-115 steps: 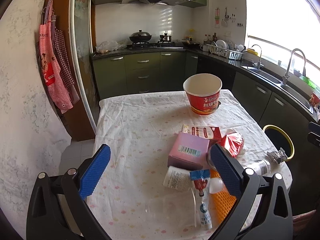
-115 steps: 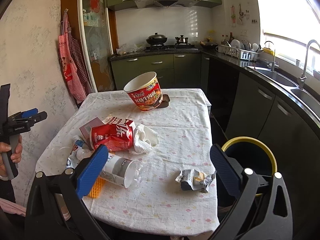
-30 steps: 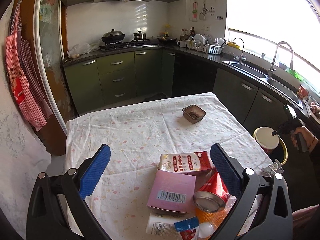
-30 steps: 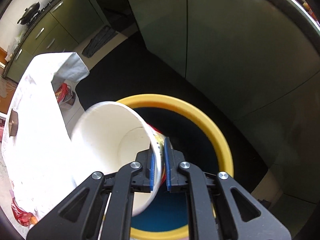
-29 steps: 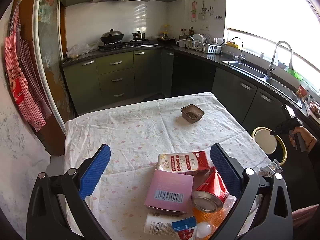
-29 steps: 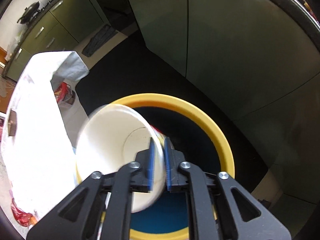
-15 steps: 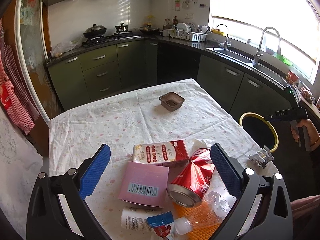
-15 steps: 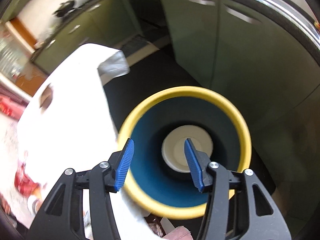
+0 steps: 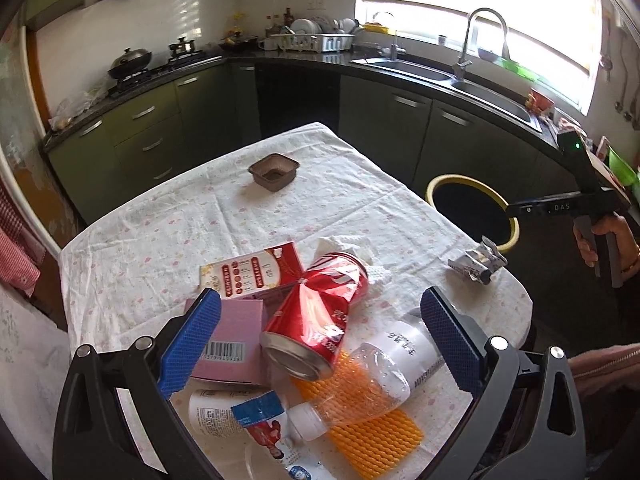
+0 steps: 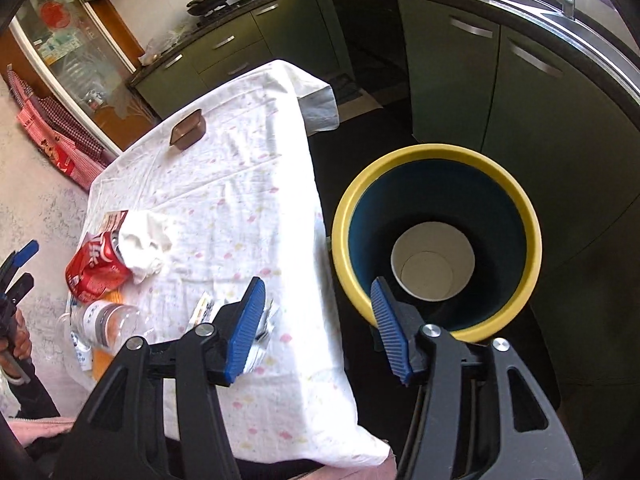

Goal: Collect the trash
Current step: 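Grasp the red Coca-Cola can with the left tool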

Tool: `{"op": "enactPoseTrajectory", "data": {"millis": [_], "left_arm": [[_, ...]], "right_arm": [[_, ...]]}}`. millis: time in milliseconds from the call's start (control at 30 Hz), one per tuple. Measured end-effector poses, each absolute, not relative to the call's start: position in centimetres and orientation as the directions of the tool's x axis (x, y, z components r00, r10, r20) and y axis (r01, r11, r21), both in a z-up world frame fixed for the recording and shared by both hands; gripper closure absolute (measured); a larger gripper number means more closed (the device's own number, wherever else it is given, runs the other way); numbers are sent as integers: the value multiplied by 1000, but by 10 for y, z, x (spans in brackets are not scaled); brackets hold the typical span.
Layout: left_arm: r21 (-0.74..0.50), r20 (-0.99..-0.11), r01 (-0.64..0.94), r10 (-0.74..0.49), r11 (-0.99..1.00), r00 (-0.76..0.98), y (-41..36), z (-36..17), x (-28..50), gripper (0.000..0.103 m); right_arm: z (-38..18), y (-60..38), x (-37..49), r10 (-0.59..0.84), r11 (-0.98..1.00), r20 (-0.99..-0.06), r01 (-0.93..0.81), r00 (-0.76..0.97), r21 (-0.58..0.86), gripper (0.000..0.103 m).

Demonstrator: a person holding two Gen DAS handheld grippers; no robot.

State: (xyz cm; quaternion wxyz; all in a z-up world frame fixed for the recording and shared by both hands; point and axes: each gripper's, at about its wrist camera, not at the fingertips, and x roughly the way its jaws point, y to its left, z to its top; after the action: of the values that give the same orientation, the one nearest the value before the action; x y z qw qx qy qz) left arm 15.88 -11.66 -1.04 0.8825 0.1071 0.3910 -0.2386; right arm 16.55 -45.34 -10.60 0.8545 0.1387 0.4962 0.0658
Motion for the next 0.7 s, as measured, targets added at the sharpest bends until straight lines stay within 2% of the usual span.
{"op": "enactPoseTrajectory", "data": {"millis": [200, 367, 700], "left_arm": [[118, -845, 644, -264, 755, 465, -155, -27, 188, 6], [88, -935, 691, -180, 717, 305, -171, -60, 216, 22], [97, -969, 719, -100, 688, 226, -180, -87, 232, 30]], "right_arm": [[-100, -445, 142, 267, 951, -813, -5, 517, 310, 48], [-98, -436, 131, 282, 949, -803, -33, 525, 312, 48], [-109, -435, 140, 313, 941, -805, -48, 504, 336, 47]]}}
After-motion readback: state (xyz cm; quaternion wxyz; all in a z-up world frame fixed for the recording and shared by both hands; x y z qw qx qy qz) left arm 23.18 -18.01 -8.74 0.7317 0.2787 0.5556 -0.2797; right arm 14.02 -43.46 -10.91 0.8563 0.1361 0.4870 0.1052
